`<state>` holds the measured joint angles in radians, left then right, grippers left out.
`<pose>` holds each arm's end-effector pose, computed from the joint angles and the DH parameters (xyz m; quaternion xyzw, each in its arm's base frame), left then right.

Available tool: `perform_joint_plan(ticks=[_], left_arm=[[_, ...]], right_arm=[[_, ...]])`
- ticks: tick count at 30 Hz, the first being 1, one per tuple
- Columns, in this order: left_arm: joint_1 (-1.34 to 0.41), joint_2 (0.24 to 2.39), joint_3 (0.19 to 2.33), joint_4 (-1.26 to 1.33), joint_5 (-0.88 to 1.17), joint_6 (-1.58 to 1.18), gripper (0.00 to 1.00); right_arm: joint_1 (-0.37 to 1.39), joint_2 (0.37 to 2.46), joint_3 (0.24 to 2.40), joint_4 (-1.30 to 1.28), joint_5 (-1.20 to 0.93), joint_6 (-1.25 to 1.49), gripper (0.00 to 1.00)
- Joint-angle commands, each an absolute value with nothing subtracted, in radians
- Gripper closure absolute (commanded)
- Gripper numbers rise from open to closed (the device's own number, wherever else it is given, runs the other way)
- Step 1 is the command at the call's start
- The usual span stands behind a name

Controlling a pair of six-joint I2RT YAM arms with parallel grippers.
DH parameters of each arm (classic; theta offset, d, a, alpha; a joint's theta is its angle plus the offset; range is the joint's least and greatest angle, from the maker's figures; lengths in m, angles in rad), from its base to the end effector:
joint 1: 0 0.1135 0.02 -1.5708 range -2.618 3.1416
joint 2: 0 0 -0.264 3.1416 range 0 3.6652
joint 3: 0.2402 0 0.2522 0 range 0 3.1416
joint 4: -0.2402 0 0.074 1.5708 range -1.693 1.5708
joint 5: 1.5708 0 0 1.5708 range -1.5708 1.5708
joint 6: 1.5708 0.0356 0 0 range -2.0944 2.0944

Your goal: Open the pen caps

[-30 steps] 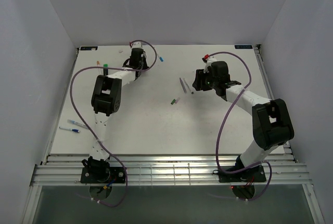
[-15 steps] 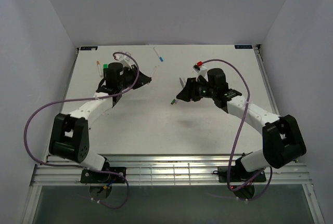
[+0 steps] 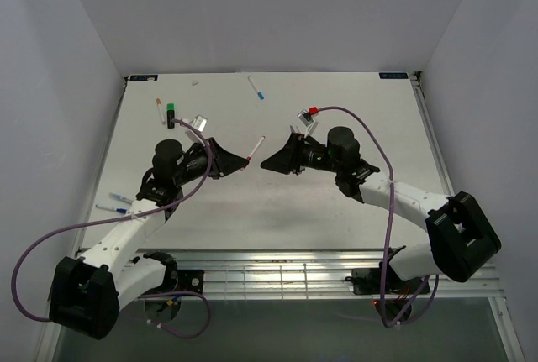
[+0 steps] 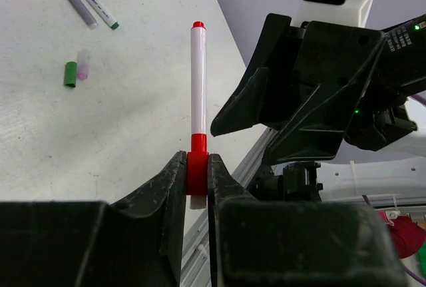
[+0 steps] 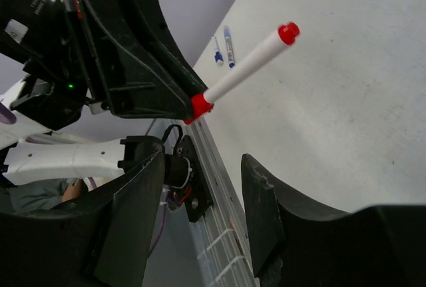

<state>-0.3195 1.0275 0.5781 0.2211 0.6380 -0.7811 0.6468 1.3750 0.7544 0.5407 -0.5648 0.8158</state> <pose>0.2119 -0.0924 0.2639 0.0198 0.7684 -0.5182 0.3750 0.2332 0.1999 0.2705 -0.1288 0.7191 0.5875 0.3481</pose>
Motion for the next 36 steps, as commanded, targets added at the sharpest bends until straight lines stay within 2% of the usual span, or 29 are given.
perform_joint_plan(ticks=[1,12,26,30,33,36], left_arm=[[-0.327,0.988,0.563,0.250,0.676,-0.802,1.00],[-0.331,0.965,0.551,0.273,0.701,-0.839,1.00],[-0.345,0.966,0.522,0.313,0.724,-0.850,1.00],[-0.347,0.980,0.528,0.324,0.744,-0.842,1.00],[-0.347,1.006,0.538,0.327,0.767,-0.833,1.00],[-0.347,1.022,0.551,0.327,0.781,-0.825,1.00]], right_arm=[[0.667,1.373,0.746,0.704,-0.537,0.903,0.44],[0.684,1.442,0.776,0.755,-0.494,0.933,0.46],[0.686,1.546,0.819,0.899,-0.508,1.031,0.54],[0.687,1.583,0.825,0.955,-0.515,1.069,0.66],[0.695,1.606,0.828,0.989,-0.526,1.097,0.92],[0.703,1.600,0.818,1.003,-0.516,1.101,0.92]])
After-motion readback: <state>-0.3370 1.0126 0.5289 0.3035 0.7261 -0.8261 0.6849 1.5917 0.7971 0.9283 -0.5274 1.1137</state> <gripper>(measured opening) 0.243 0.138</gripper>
